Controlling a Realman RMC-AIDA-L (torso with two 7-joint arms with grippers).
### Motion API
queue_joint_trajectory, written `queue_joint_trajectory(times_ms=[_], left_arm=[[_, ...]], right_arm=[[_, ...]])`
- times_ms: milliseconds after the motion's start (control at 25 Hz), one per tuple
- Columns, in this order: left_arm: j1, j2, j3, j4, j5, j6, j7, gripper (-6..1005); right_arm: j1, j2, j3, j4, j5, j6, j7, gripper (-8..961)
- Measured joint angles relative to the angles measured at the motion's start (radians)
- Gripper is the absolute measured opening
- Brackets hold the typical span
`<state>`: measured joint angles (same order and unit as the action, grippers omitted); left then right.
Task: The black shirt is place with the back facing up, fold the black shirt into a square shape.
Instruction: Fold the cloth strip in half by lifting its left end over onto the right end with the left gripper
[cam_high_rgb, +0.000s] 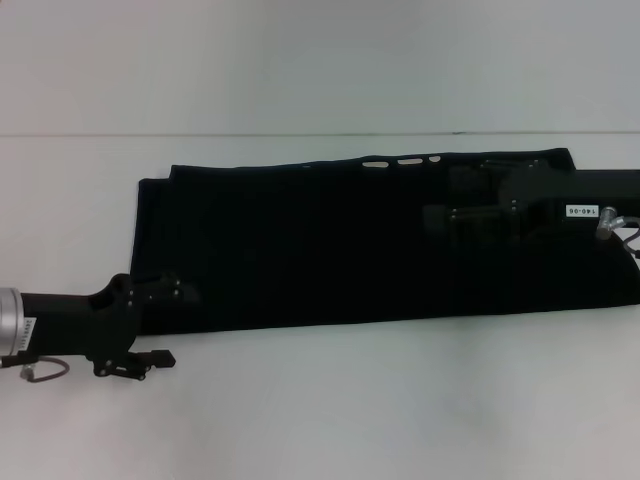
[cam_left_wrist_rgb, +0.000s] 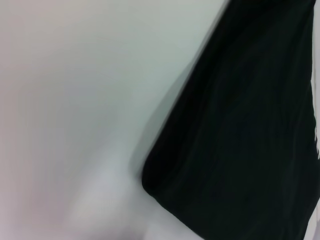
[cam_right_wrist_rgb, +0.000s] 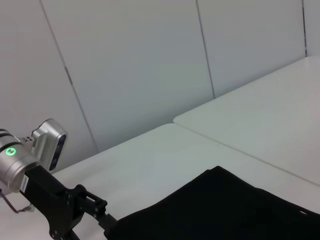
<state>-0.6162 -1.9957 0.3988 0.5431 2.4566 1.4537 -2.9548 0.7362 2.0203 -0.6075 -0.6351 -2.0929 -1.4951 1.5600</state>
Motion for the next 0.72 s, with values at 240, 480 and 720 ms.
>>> queue_joint_trajectory(times_ms=[240,480,720], left_arm=[[-0.002,0.001,0.0,-0.003,0.0,-0.026,0.0,933],[0.002,0.002,0.0,-0.003,0.001,-0.046,0.001,932],[0.003,0.002,0.0,-0.003,0.001,-0.07,0.004,932]], right_arm=[[0.0,0.0,0.0,-0.001,0.001,0.002,0.0,914],[0.0,-0.001,0.01,-0.002,0.001,0.003,0.0,915],[0.0,-0.002,0.013,-0.002,0.002,0.003,0.0,915]])
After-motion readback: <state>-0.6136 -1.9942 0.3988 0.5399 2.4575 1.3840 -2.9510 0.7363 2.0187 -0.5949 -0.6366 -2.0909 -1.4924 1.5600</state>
